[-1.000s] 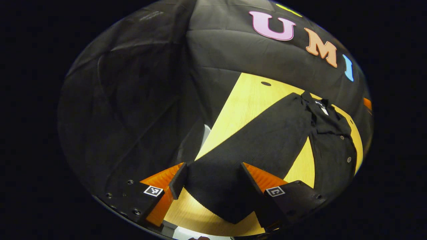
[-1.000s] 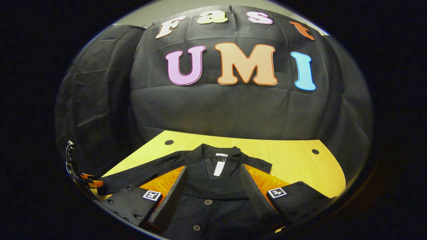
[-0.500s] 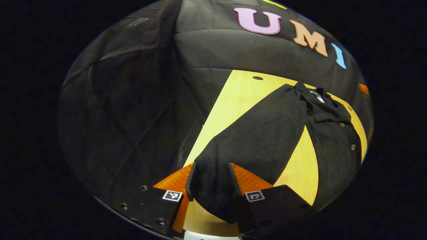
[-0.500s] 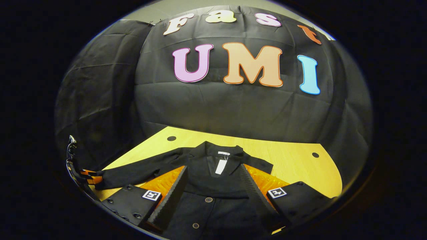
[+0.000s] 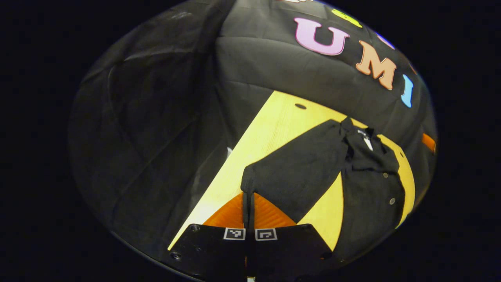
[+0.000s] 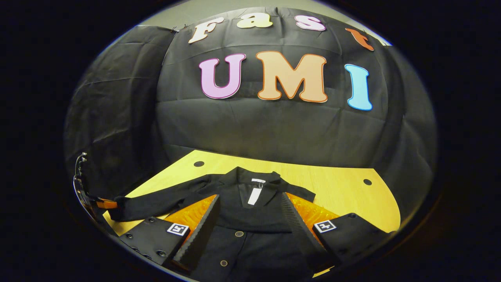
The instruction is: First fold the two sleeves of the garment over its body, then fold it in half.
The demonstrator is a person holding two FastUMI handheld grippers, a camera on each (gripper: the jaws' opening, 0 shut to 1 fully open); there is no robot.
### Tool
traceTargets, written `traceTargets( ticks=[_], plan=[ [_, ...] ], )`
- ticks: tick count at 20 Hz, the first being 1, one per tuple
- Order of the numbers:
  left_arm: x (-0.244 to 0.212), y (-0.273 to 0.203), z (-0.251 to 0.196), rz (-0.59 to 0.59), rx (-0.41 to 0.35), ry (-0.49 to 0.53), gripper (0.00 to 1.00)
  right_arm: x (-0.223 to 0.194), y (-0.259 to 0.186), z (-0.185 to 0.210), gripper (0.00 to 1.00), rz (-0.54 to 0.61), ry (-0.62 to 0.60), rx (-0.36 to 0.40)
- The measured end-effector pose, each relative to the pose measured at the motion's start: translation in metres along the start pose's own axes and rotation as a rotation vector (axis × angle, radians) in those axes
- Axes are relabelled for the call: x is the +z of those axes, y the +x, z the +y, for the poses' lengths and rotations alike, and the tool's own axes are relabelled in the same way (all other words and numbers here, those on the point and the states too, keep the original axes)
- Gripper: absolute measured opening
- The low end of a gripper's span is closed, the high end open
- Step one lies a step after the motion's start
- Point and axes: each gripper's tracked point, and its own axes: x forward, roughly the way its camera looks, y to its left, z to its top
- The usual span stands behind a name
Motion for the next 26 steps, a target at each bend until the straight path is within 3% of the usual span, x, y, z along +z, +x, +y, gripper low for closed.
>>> traceTargets(
  ticks=[4,9,17,26],
  plan=[
    [0.078,-0.016,-0.058,-0.163,-0.069,0.048,0.0,0.001,-0.009,-0.014,1.0,-0.017,0.01,0.012],
    [0.124,-0.021,-0.146,-0.281,-0.213,0.114,0.0,-0.001,-0.028,-0.039,1.0,-0.05,0.054,0.015],
    [0.135,-0.009,-0.281,-0.286,-0.402,0.199,0.0,-0.005,-0.058,-0.094,0.97,-0.093,0.127,-0.027],
    [0.111,0.023,-0.412,-0.207,-0.545,0.401,0.0,-0.048,-0.098,-0.181,0.99,-0.067,0.22,-0.162]
  ],
)
